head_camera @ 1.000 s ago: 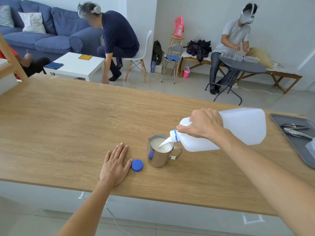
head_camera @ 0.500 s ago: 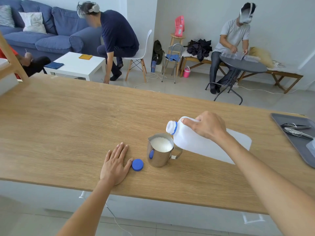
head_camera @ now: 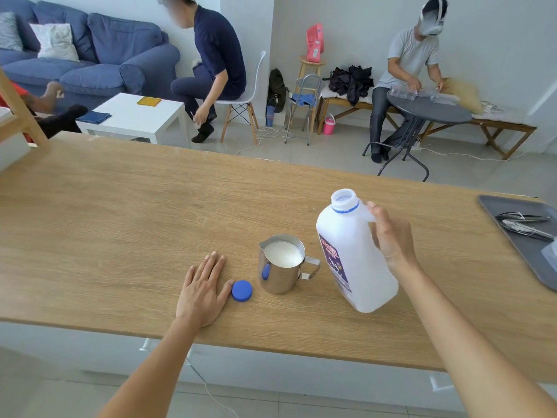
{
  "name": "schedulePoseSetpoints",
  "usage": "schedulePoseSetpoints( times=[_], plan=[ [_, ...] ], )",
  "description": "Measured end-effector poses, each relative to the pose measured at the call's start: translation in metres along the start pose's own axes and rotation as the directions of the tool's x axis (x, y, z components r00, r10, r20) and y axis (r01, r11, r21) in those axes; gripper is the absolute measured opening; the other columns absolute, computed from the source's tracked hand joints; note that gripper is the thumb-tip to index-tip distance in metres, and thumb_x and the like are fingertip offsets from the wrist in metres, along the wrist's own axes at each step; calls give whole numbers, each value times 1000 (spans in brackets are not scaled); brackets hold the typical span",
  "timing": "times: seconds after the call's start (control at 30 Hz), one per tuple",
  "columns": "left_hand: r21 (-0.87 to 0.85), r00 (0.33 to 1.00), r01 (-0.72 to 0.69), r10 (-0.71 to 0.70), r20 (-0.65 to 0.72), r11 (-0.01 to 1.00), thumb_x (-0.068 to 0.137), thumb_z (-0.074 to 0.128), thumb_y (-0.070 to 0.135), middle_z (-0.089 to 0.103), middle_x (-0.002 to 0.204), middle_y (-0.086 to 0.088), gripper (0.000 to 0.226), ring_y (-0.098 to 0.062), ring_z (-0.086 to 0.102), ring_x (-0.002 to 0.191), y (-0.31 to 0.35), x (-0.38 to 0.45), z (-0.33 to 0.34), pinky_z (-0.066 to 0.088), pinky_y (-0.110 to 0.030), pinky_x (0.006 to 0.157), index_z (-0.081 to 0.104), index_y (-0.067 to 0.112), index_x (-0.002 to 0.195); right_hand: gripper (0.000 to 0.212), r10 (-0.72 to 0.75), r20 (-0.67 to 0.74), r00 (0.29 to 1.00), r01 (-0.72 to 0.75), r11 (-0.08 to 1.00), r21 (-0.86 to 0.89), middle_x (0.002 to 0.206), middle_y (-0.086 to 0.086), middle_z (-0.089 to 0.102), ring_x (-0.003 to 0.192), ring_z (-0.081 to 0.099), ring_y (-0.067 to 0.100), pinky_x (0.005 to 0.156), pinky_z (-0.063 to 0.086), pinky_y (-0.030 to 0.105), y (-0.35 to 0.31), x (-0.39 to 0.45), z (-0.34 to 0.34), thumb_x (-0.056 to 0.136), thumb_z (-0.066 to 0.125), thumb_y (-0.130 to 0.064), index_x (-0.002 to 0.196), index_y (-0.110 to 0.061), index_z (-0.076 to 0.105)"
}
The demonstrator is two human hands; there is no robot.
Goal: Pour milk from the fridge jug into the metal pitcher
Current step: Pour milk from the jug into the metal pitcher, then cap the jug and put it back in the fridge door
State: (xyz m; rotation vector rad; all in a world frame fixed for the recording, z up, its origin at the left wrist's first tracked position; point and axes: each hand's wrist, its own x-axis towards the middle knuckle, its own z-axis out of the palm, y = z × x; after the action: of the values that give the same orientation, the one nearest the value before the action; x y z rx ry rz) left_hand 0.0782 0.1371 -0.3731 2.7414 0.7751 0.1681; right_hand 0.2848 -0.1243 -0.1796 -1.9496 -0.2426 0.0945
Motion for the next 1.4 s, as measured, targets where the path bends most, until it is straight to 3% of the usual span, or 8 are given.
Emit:
schedulePoseSetpoints(
  times=[0.27, 0.4, 0.63, 0.8, 1.0, 1.17, 1.27, 1.4],
  plan=[
    [0, 1000, -5, 5, 2, 1000, 84, 4, 66, 7, 159, 7, 79, -7, 2, 145, 0, 0, -1, 3, -35, 119, 12, 25, 151, 32, 220, -57, 974, -175, 887, 428, 42, -9, 33, 38, 26, 9, 41, 18, 25, 29, -11, -7, 64, 56, -55, 51, -26, 54],
    [8, 1000, -7, 7, 24, 1000, 83, 2, 67, 4, 159, 7, 81, -6, -1, 145, 0, 0, -2, 1, -34, 119, 10, 24, 151, 41, 183, -33, 982, -152, 893, 424, 40, -6, 31, 40, 24, 11, 47, 18, 30, 42, -16, -13, 66, 53, -57, 54, -22, 35],
    [-79, 994, -14, 23, 112, 997, 80, -5, 66, -2, 159, 7, 85, -6, -6, 144, 2, 0, -5, -3, -36, 119, 4, 20, 151, 33, 139, 22, 990, -132, 864, 486, 40, -7, 31, 40, 28, 9, 45, 25, 24, 53, -21, -24, 72, 51, -50, 54, -24, 41],
    [-251, 993, -92, 106, 45, 964, 88, 14, 65, 24, 155, 2, 76, -11, 22, 142, 22, -19, -14, 13, -27, 116, 26, 17, 147, 40, 112, 45, 993, -120, 878, 463, 42, -5, 30, 43, 26, 12, 54, 19, 33, 57, -20, -24, 69, 50, -53, 50, -23, 32],
    [-73, 947, -305, 311, 82, 949, 94, 18, 57, 38, 149, -1, 66, -18, 40, 134, 30, -31, -9, 28, -33, 112, 34, 16, 144, 42, 82, 138, 987, -142, 850, 507, 42, -6, 29, 43, 28, 10, 55, 21, 31, 60, -19, -28, 76, 50, -51, 52, -22, 32],
    [-64, 941, -315, 321, 109, 947, 94, 22, 50, 51, 135, -4, 61, -21, 53, 122, 39, -31, -17, 43, -30, 102, 46, 11, 135, 47, 77, 189, 979, -164, 846, 508, 44, -4, 29, 45, 27, 12, 57, 22, 32, 61, -19, -30, 85, 45, -49, 50, -21, 31],
    [-73, 927, -321, 330, 178, 944, 95, 39, 33, 43, 134, -2, 48, -17, 45, 123, 48, -33, -31, 37, -26, 104, 38, 11, 138, 52, 90, 188, 978, -176, 840, 513, 44, -3, 29, 46, 27, 13, 58, 22, 33, 61, -20, -31, 93, 41, -44, 48, -21, 31],
    [-206, 906, -387, 412, 94, 899, 89, 32, 46, 41, 122, 4, 54, -10, 45, 109, 77, -41, -70, 39, -24, 97, 38, 19, 136, 51, 124, 167, 978, -191, 852, 487, 45, -3, 30, 49, 26, 14, 60, 23, 34, 61, -21, -32, 85, 46, -51, 46, -22, 32]
  ],
)
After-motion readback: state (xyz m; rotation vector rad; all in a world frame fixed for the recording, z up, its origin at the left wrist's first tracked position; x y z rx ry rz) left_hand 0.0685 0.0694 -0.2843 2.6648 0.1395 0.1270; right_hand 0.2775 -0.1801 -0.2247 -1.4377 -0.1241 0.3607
